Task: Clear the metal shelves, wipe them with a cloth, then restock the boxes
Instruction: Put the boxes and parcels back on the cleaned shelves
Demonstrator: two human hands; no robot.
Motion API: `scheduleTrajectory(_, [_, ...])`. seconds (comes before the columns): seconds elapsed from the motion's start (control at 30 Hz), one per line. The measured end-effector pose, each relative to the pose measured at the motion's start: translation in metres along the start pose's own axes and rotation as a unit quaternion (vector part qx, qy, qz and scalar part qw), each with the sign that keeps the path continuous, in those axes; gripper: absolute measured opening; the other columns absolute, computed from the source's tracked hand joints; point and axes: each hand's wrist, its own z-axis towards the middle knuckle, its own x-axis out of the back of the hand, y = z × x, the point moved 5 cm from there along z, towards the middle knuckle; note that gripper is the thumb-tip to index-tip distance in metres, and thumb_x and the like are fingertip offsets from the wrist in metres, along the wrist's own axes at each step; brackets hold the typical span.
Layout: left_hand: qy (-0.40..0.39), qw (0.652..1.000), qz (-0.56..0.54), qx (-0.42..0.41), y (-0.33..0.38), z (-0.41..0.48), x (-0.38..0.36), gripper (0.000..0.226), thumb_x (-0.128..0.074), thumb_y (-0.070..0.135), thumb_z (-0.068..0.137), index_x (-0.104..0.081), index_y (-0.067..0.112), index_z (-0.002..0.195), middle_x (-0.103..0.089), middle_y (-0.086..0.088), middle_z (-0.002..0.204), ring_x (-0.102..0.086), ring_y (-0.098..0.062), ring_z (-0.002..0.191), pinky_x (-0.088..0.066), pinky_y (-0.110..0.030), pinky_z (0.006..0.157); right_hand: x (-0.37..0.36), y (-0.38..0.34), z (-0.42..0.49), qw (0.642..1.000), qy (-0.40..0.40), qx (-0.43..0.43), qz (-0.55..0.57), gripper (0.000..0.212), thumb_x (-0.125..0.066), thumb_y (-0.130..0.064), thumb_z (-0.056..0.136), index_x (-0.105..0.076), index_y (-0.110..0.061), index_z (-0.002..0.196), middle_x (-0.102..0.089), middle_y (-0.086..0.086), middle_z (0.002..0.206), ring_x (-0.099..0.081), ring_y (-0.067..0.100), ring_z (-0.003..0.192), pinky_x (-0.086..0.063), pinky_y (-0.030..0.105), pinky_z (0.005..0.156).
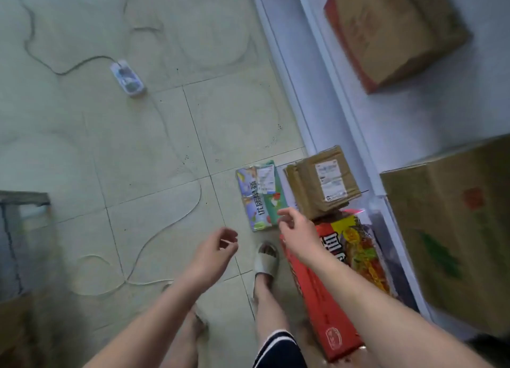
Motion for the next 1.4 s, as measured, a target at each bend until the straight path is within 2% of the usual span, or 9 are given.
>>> scheduleTrajectory(0.3, [-0.005,0.992,0.024,0.127,-0.147,0.262,-0.131,0.078,-0.071,0.022,0.089,-0.031,0.008,0.154,-0.045,-0.014,0.152,-0.05,-0.029,0.134,-0.044,-0.041,0.108,-0.08,0.179,0.249,0.984,-0.023,-0.109,-0.138,0.048,-0.055,-0.016,0.097,-0.043,-0.002,0.141,-0.043,0.02,0.144,-0.045,0.036,0.133,-0.034,0.034,0.109])
scheduleTrajectory(0.47, [-0.053,0.978,-0.087,0.18,-0.192,0.298,-0.176,0.051,-0.07,0.008,0.087,-0.051,0.018,0.133,-0.065,0.003,0.118,-0.06,-0.013,0.095,-0.044,-0.026,0.077,-0.114,0.222,0.284,0.972,0.009,-0.168,-0.162,0.05,-0.054,-0.024,0.097,-0.044,0.001,0.139,-0.033,0.021,0.147,-0.035,0.042,0.138,-0.028,0.04,0.115])
scheduleTrajectory(0.57, [-0.013,0.97,-0.179,0.164,-0.178,0.282,-0.165,0.047,-0.072,0.011,0.087,-0.052,0.02,0.128,-0.066,0.006,0.113,-0.06,-0.006,0.094,-0.044,-0.02,0.072,-0.108,0.204,0.265,0.981,0.033,-0.152,-0.12,0.046,-0.056,-0.029,0.095,-0.05,-0.005,0.134,-0.039,0.018,0.139,-0.045,0.039,0.129,-0.035,0.039,0.109])
scheduleTrajectory(0.7, [0.052,0.971,-0.208,0.104,-0.128,0.221,-0.088,0.036,-0.071,0.017,0.091,-0.053,0.021,0.121,-0.066,0.01,0.105,-0.061,0.001,0.089,-0.046,-0.009,0.063,-0.085,0.116,0.211,0.995,0.037,-0.085,-0.03,0.044,-0.059,-0.039,0.097,-0.051,-0.013,0.131,-0.059,0.008,0.127,-0.056,0.029,0.113,-0.043,0.036,0.088])
scheduleTrajectory(0.8, [0.067,0.97,-0.228,0.053,-0.066,0.157,-0.008,0.046,-0.083,0.027,0.082,-0.057,0.021,0.12,-0.07,0.0,0.115,-0.068,-0.009,0.097,-0.055,-0.024,0.081,-0.063,0.018,0.154,0.997,0.032,-0.044,0.047,0.059,-0.061,-0.051,0.095,-0.049,-0.018,0.142,-0.058,0.006,0.134,-0.056,0.026,0.119,-0.045,0.033,0.089])
scheduleTrajectory(0.93, [0.13,0.956,-0.26,-0.037,0.05,0.019,0.125,0.046,-0.081,0.027,0.083,-0.054,0.02,0.12,-0.071,-0.003,0.112,-0.073,-0.012,0.087,-0.059,-0.025,0.069,-0.024,-0.136,0.031,0.983,-0.006,0.071,0.168,0.067,-0.075,-0.046,0.084,-0.049,-0.032,0.145,-0.057,0.006,0.133,-0.063,0.023,0.112,-0.057,0.023,0.066])
scheduleTrajectory(1.07, [0.181,0.937,-0.248,-0.166,0.152,-0.113,0.225,0.06,-0.082,0.017,0.081,-0.049,0.024,0.131,-0.071,-0.007,0.119,-0.073,-0.024,0.099,-0.062,-0.041,0.078,0.021,-0.261,-0.09,0.945,-0.046,0.215,0.24,0.082,-0.083,-0.037,0.081,-0.038,-0.054,0.148,-0.052,-0.006,0.137,-0.06,0.012,0.12,-0.054,0.041,0.098])
scheduleTrajectory(1.2, [0.292,0.876,-0.171,-0.344,0.254,-0.277,0.312,0.084,-0.086,0.01,0.078,-0.039,0.031,0.145,-0.067,0.008,0.125,-0.067,-0.014,0.114,-0.058,-0.039,0.093,0.075,-0.408,-0.218,0.876,-0.081,0.41,0.239,0.099,-0.084,-0.014,0.082,-0.026,-0.046,0.155,-0.066,-0.016,0.128,-0.067,0.001,0.109,-0.059,0.029,0.087])
scheduleTrajectory(1.4, [0.484,0.739,-0.183,-0.431,0.272,-0.474,0.368,0.089,-0.087,0.008,0.075,-0.038,0.03,0.147,-0.065,0.009,0.127,-0.064,-0.011,0.117,-0.059,-0.039,0.089,0.087,-0.54,-0.37,0.761,-0.175,0.606,0.153,0.113,-0.086,-0.011,0.077,-0.016,-0.052,0.156,-0.062,-0.029,0.126,-0.061,-0.01,0.108,-0.057,0.02,0.077])
